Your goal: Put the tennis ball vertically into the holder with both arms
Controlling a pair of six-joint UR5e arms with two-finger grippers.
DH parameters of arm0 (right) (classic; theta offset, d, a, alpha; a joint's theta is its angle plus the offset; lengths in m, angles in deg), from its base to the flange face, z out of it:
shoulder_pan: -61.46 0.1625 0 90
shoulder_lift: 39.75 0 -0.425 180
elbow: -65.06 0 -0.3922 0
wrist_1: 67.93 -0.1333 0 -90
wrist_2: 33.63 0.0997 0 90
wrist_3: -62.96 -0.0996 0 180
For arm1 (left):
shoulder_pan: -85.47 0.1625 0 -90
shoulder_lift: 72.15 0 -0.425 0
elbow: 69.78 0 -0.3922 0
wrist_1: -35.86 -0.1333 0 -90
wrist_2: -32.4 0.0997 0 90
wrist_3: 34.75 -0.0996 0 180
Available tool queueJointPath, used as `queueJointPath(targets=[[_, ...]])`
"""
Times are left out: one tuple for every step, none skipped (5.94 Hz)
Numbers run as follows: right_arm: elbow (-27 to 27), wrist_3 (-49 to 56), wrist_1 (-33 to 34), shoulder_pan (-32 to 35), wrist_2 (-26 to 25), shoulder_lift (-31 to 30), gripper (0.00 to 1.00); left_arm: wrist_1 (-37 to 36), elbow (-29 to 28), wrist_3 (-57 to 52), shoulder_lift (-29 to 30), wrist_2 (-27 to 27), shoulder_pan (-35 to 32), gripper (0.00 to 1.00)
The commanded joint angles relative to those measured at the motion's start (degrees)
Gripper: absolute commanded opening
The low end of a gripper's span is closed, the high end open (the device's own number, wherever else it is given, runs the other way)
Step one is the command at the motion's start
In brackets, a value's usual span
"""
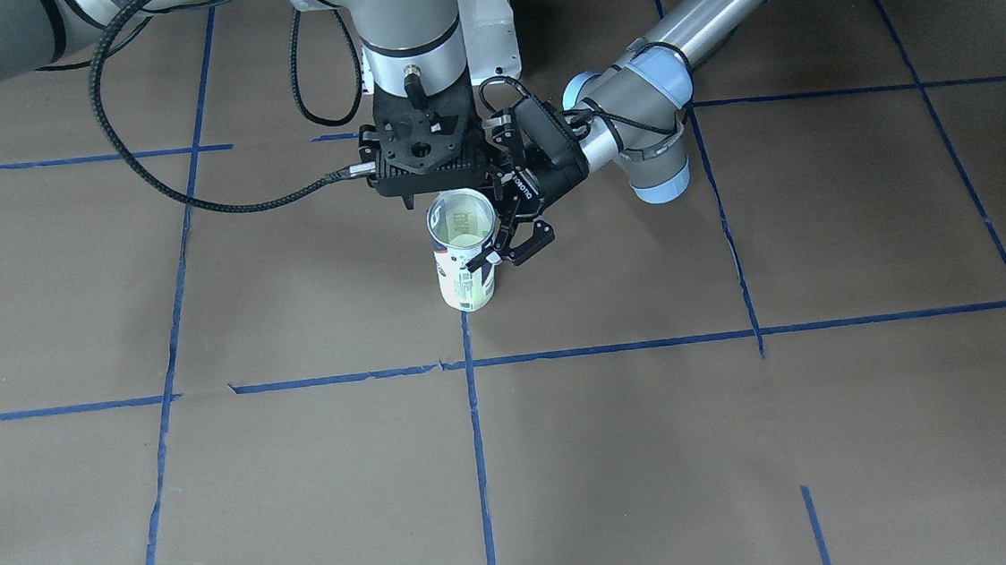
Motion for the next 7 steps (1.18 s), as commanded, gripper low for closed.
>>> queueJointPath(targets=[[-1.3, 13.0, -0.2, 7.8, 5.9, -6.1, 1.00, 0.1, 0.1, 0.0, -0.1, 0.0, -0.1, 0.82], [-1.3, 22.9, -0.3, 12.5, 7.7, -10.1, 1.00, 0.1, 0.1, 0.0, -0.1, 0.0, -0.1, 0.81], [-1.1, 33.3, -0.8, 16.6, 7.8, -14.3, 1.00, 0.1, 0.1, -0.1, -0.2, 0.0, -0.3, 0.79], [-0.4, 42.0, -2.9, 21.0, 9.3, -18.8, 1.00, 0.2, 0.1, 0.0, -0.2, 0.0, -0.3, 0.79], [3.7, 51.2, -5.7, 26.6, 11.8, -22.2, 1.00, 0.2, 0.1, -0.1, -0.4, 0.0, -0.3, 0.80], [12.0, 60.5, -10.8, 31.7, 13.8, -23.1, 1.00, 0.2, 0.3, 0.0, -0.4, 0.0, -0.4, 0.80], [21.3, 68.8, -16.4, 35.7, 15.3, -23.2, 1.00, 0.2, 0.3, -0.1, -0.4, 0.0, -0.4, 0.80]])
